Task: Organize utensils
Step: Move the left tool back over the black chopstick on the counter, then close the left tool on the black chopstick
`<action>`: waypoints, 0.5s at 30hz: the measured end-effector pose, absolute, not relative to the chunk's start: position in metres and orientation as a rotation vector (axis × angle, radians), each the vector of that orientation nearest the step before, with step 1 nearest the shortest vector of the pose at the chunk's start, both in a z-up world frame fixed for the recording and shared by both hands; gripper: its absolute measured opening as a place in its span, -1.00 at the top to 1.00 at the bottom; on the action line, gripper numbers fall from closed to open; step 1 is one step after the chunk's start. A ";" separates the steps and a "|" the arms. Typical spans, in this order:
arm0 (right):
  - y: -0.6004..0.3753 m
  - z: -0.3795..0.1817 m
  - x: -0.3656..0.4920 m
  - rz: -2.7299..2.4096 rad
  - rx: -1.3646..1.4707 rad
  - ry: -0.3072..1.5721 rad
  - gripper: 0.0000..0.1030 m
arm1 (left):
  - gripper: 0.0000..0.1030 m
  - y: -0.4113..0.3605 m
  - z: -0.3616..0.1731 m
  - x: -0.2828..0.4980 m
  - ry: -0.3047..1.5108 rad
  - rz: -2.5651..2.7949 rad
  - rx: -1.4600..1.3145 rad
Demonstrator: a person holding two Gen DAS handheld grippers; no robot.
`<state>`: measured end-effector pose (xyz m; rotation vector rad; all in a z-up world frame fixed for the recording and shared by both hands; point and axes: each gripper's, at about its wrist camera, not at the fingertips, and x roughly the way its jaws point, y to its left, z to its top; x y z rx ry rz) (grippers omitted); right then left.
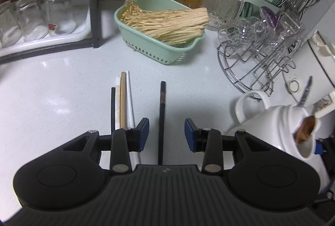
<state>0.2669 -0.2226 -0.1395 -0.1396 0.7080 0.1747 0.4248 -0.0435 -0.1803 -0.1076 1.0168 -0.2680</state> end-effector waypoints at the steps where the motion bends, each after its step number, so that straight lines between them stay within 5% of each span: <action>1: -0.224 -0.140 0.266 0.179 -0.141 0.706 -0.71 | 0.19 -0.045 -0.183 0.428 1.019 -0.260 -0.097; 15: -0.230 -0.139 0.262 0.199 -0.153 0.707 -0.71 | 0.48 -0.076 -0.209 0.472 1.036 -0.190 0.028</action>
